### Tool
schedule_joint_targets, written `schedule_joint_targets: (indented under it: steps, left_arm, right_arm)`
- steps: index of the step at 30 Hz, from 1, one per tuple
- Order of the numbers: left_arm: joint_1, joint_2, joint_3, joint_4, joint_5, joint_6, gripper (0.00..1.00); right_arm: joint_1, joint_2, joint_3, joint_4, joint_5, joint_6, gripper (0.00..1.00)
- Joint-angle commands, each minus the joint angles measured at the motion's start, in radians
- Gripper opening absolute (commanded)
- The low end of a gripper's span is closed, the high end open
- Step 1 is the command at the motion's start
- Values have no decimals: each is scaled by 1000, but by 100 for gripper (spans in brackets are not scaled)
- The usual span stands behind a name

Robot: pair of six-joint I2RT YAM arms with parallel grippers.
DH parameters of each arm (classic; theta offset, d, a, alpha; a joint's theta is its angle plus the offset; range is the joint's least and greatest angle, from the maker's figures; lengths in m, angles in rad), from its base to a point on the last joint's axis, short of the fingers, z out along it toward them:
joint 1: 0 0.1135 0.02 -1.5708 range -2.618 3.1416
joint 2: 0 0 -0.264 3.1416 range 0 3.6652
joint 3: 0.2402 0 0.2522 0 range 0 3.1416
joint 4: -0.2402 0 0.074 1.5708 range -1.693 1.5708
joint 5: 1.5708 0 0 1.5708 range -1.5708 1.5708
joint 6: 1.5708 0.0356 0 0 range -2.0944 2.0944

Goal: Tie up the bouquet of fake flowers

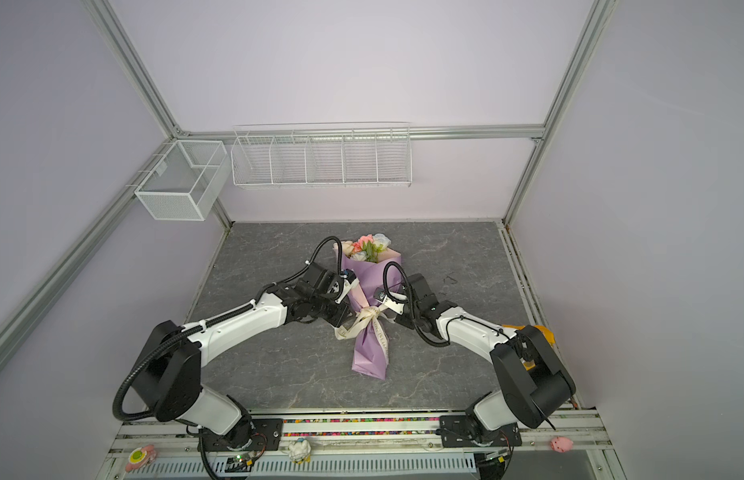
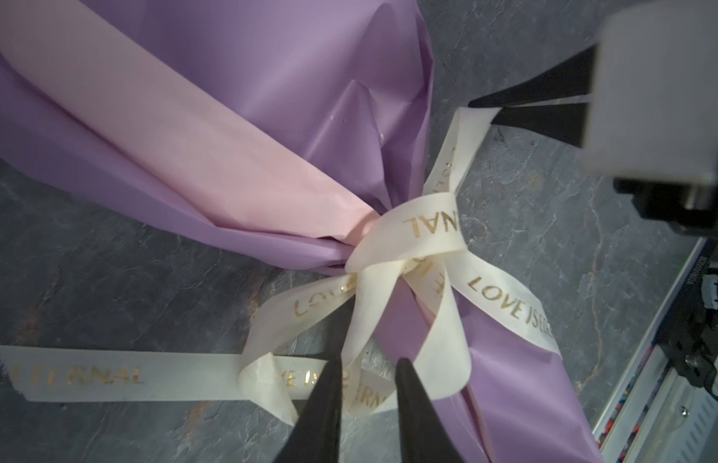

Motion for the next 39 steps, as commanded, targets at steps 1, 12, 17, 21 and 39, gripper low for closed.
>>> schedule_joint_targets:
  steps: [1, 12, 17, 21, 39]
  left_arm:
    - [-2, 59, 44, -61, -30, 33, 22]
    - [-18, 119, 40, -54, 114, 74, 31]
    - [-18, 131, 44, -53, 123, 77, 34]
    - [-20, 163, 69, -56, 94, 74, 34]
    - [-21, 93, 44, -78, 30, 50, 0]
  right_arm:
    - [7, -27, 14, -25, -22, -4, 7]
    - [9, -26, 19, -29, -12, -6, 7]
    - [8, -15, 26, -32, -17, -3, 7]
    - [9, -12, 30, -36, -17, -5, 7]
    - [5, 15, 34, -41, 53, 7, 7]
